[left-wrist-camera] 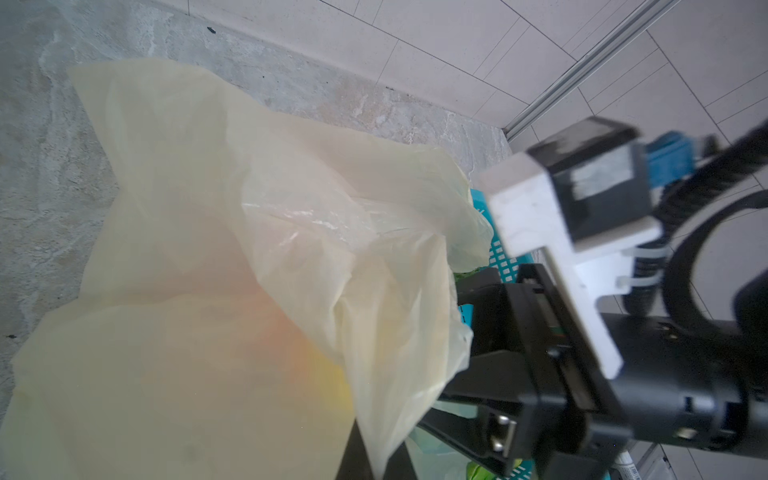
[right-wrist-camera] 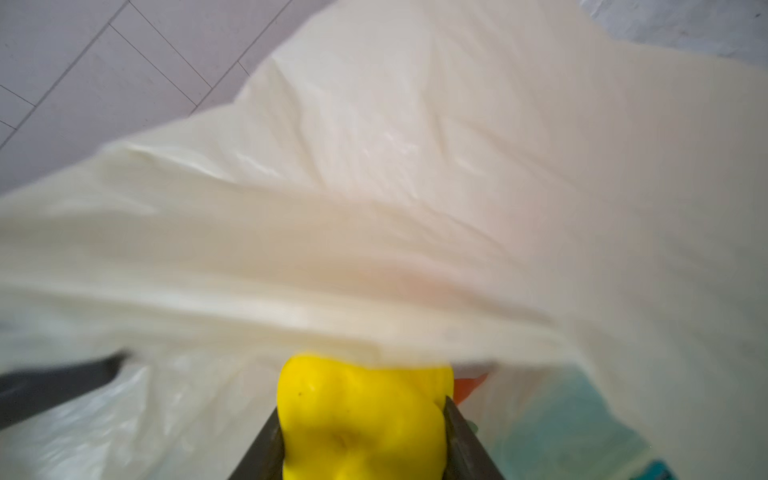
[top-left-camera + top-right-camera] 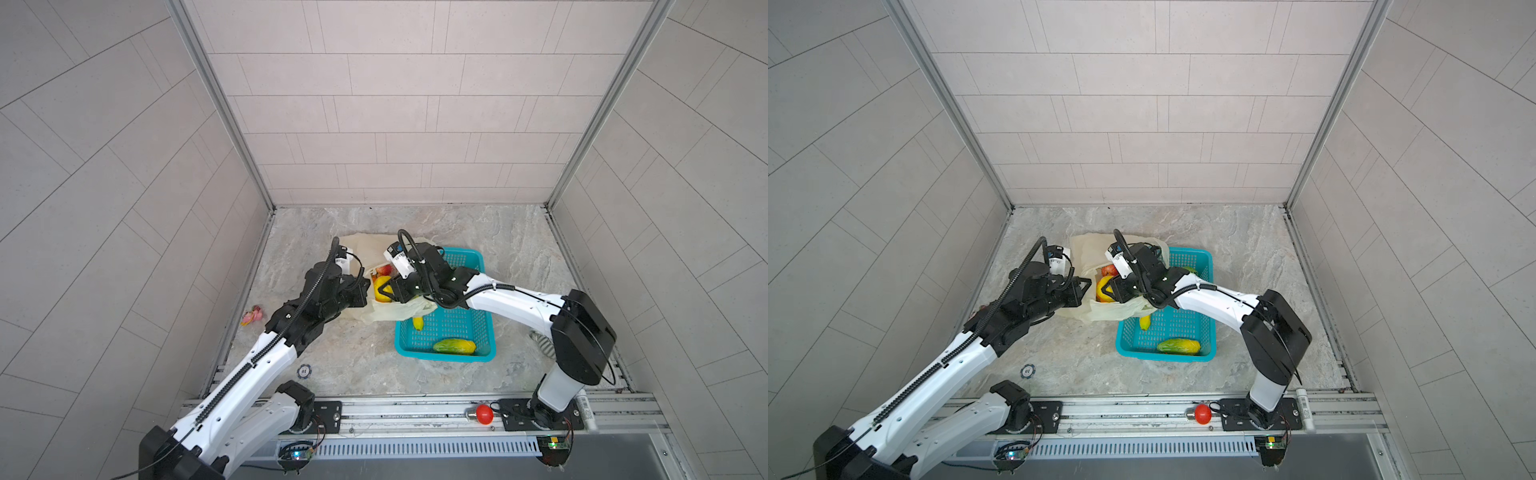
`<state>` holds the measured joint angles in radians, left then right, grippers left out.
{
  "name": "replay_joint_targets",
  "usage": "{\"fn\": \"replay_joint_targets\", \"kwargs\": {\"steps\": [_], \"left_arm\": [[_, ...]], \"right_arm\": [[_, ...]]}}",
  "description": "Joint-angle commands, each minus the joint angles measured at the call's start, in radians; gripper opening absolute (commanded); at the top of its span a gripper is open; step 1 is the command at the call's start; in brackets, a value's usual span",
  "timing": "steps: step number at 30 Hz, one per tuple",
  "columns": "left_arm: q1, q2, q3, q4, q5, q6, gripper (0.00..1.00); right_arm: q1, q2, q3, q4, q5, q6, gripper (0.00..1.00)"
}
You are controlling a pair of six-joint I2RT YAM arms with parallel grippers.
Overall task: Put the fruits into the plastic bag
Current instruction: 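Carry the yellow mango into the open bag and release it, then move the right gripper back over the basket toward the green custard apple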
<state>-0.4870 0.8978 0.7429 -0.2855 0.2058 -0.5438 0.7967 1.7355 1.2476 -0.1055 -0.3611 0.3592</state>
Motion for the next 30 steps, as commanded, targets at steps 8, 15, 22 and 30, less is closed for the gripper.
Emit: {"fn": "replay_joint_targets", "kwargs": {"steps": [8,15,22,30], "left_arm": [[-0.01,-0.024,-0.02,0.018,-0.004,-0.006,0.0],[-0.01,-0.025,-0.023,0.003,-0.017,0.007,0.0],[-0.01,-0.023,-0.026,0.002,-0.026,0.01,0.0],[-0.01,-0.015,-0.026,0.003,-0.035,0.01,0.0]], "right_arm": [[0.091,0.163,0.143,-0.114,-0.091,-0.042,0.51],[0.084,0.105,0.129,-0.132,-0.032,-0.054,0.75],[0.041,-0.055,0.068,-0.123,0.046,-0.089,0.8],[-0.036,-0.271,-0.062,-0.109,0.149,-0.101,0.78]]}}
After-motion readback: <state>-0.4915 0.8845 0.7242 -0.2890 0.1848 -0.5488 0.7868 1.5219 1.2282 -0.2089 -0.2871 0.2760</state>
